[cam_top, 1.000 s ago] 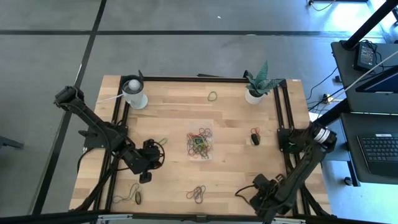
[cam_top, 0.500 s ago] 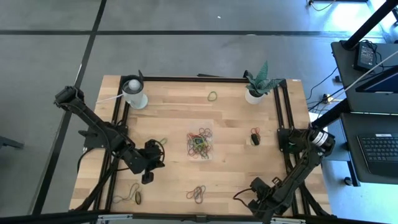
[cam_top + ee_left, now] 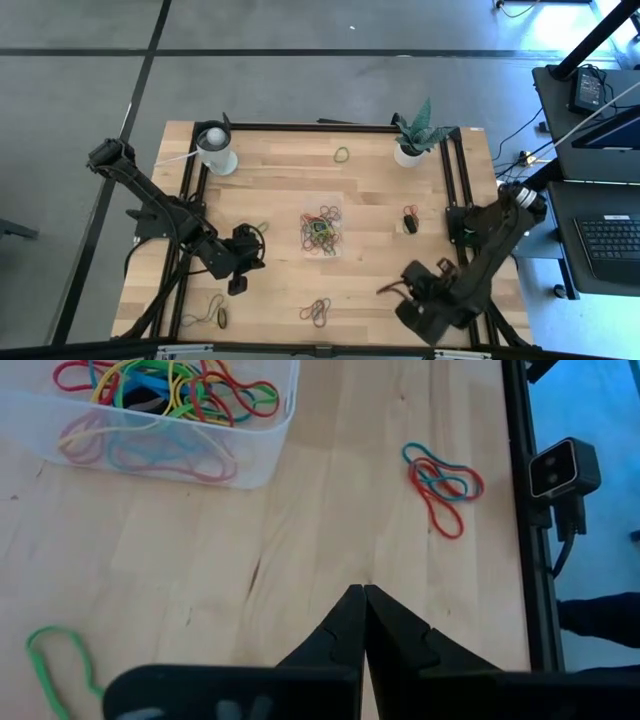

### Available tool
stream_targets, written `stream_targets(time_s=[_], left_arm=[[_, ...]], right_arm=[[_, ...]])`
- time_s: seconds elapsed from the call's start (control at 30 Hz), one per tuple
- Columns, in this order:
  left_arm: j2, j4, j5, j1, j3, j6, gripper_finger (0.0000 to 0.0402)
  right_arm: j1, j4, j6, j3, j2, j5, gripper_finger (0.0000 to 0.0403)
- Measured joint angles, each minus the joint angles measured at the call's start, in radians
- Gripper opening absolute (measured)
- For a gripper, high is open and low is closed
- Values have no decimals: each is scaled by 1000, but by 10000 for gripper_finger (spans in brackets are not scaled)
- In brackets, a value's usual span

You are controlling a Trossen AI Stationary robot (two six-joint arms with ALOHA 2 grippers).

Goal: Pick and place rubber bands into bin
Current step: Put the black rubber band into the transparent bin

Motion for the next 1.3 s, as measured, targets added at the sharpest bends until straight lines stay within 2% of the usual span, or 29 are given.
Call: stream_targets(time_s=[0.1, 0.33, 0.47, 0.6, 0.73, 0.9, 1.3], left_arm=[[0, -4, 0, 0, 0, 0, 2], [0, -4, 0, 0, 0, 0, 2], [0, -4, 1, -1, 0, 0, 2], [0, -4, 6, -2, 0, 0, 2], [0, -4, 10, -2, 0, 10, 2], [0, -4, 10, -1, 0, 58, 2], [0, -4, 6, 0, 0, 61, 3]], right_arm=[[-78, -68, -127, 73, 2, 1, 4], [-259, -31, -435, 156, 2, 44, 4], [-335, -5, -523, 159, 2, 44, 3], [-356, 3, -549, 159, 2, 42, 4], [-333, 2, -526, 159, 2, -10, 4], [-248, -13, -433, 159, 2, -66, 4], [41, -62, -22, 155, 2, -118, 4]])
